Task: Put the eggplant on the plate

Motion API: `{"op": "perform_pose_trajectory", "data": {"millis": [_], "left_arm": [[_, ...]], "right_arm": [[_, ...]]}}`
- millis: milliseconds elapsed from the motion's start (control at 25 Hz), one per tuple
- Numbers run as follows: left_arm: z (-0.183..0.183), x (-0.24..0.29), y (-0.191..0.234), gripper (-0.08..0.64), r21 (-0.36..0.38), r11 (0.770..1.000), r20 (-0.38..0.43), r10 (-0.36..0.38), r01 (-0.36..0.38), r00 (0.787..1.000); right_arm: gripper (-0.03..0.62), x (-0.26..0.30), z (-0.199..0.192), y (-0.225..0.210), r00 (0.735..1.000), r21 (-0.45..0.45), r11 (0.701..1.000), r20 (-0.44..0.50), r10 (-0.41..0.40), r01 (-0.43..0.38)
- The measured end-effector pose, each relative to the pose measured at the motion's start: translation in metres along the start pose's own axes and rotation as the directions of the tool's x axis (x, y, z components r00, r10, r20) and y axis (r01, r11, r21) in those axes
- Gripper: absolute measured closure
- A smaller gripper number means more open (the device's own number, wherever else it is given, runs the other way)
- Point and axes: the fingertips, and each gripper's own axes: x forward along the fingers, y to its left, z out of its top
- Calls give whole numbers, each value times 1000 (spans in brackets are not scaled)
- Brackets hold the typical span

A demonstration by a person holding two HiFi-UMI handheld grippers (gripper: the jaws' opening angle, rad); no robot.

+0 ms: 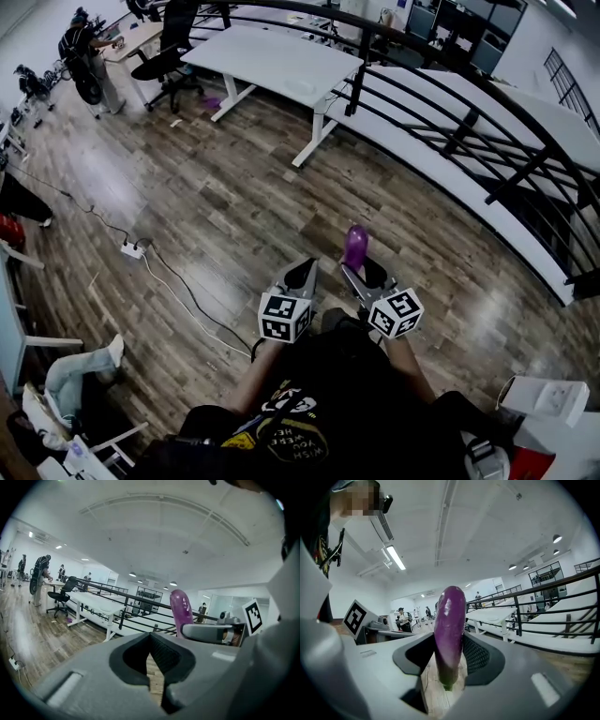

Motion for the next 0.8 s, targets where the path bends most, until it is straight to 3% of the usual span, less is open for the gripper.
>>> {"op": "perform_pose_trajectory", "data": {"millis": [400, 800], "left_arm": [[7, 52, 29, 555, -43, 999, -34, -13, 11, 999], [86, 186, 52, 555, -7, 1000, 11, -18, 18, 1000]], "right_arm": [[397, 41, 4, -48, 999, 50, 998, -41, -22, 24], [397, 106, 68, -150, 999, 11, 999, -11, 35, -35]]}}
